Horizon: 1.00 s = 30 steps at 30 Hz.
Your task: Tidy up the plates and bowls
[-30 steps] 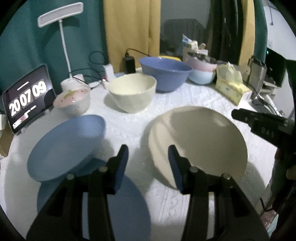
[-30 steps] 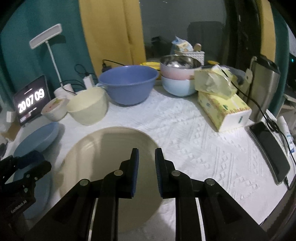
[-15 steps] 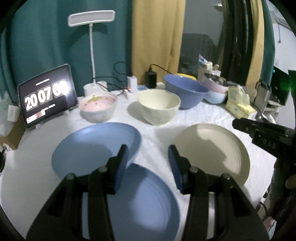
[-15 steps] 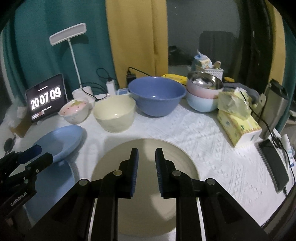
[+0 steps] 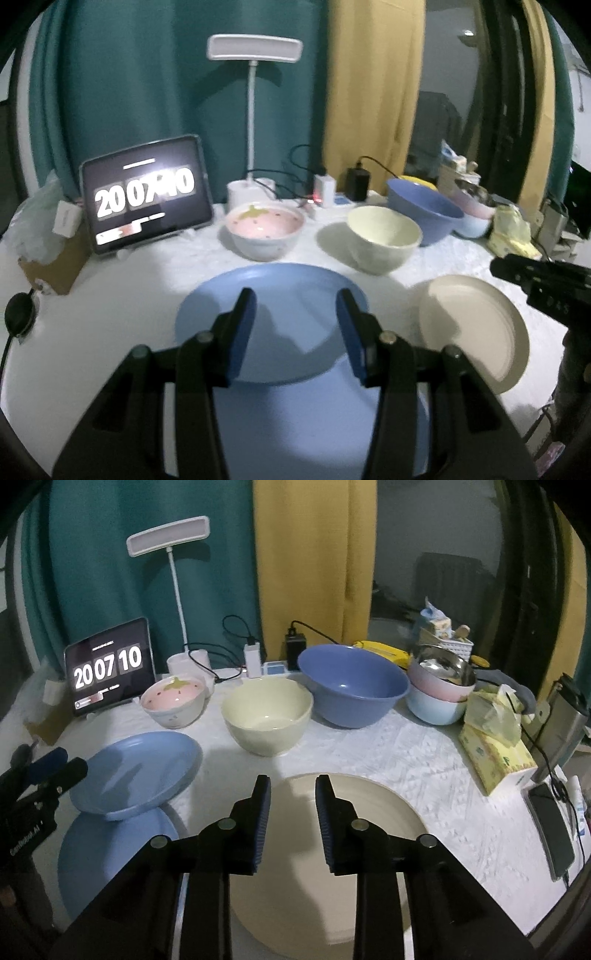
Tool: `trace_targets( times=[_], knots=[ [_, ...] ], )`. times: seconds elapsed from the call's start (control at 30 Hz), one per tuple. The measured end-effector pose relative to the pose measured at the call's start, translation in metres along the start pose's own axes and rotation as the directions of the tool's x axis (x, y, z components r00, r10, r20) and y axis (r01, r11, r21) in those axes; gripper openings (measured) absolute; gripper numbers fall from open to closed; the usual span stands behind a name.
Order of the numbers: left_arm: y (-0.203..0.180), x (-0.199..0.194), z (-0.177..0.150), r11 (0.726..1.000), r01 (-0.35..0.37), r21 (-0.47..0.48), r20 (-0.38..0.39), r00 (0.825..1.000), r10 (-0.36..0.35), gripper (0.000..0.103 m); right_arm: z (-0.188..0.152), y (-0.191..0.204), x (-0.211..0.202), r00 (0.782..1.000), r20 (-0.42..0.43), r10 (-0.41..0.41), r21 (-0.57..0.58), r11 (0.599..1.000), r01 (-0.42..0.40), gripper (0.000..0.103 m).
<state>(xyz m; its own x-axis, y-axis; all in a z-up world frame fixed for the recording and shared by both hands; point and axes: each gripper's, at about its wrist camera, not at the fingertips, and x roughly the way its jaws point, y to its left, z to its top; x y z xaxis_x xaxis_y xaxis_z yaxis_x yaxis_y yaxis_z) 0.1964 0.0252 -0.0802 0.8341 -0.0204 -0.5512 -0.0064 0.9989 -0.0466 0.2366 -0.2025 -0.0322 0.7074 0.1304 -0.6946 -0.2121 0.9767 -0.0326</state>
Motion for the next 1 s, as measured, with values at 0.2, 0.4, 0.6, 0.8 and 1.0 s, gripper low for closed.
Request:
trace_targets(
  times=[0.2,0.4,0.6,0.8,1.0],
  knots=[
    [0.027,0.000,-0.004,0.999,-0.037,-0.034,-0.003,0.999,0.037,0.047,0.006,0.021,0.006,0.999,-0.009,0.034,-0.026,0.999,-0.035,0.027],
    [0.058,0.006,-0.011,0.994,-0.079,-0.069,-0.025,0.997,0.077,0.047,0.010,0.038,0.017,0.998,-0.023,0.053,-0.045,0.998,-0.054,0.028],
    [0.078,0.018,-0.014,0.989,-0.112,-0.101,-0.050,0.993,0.107,0.047,0.013,0.052,0.031,0.997,-0.044,0.069,-0.059,0.996,-0.071,0.028],
    [0.089,0.033,-0.017,0.985,-0.122,-0.123,-0.088,0.990,0.112,0.047,0.016,0.064,0.043,0.994,-0.061,0.089,-0.073,0.993,-0.094,0.028],
    [0.097,0.048,-0.019,0.982,-0.129,-0.139,-0.126,0.986,0.111,0.047,0.016,0.075,0.060,0.989,-0.089,0.118,-0.079,0.989,-0.125,0.028]
  ],
)
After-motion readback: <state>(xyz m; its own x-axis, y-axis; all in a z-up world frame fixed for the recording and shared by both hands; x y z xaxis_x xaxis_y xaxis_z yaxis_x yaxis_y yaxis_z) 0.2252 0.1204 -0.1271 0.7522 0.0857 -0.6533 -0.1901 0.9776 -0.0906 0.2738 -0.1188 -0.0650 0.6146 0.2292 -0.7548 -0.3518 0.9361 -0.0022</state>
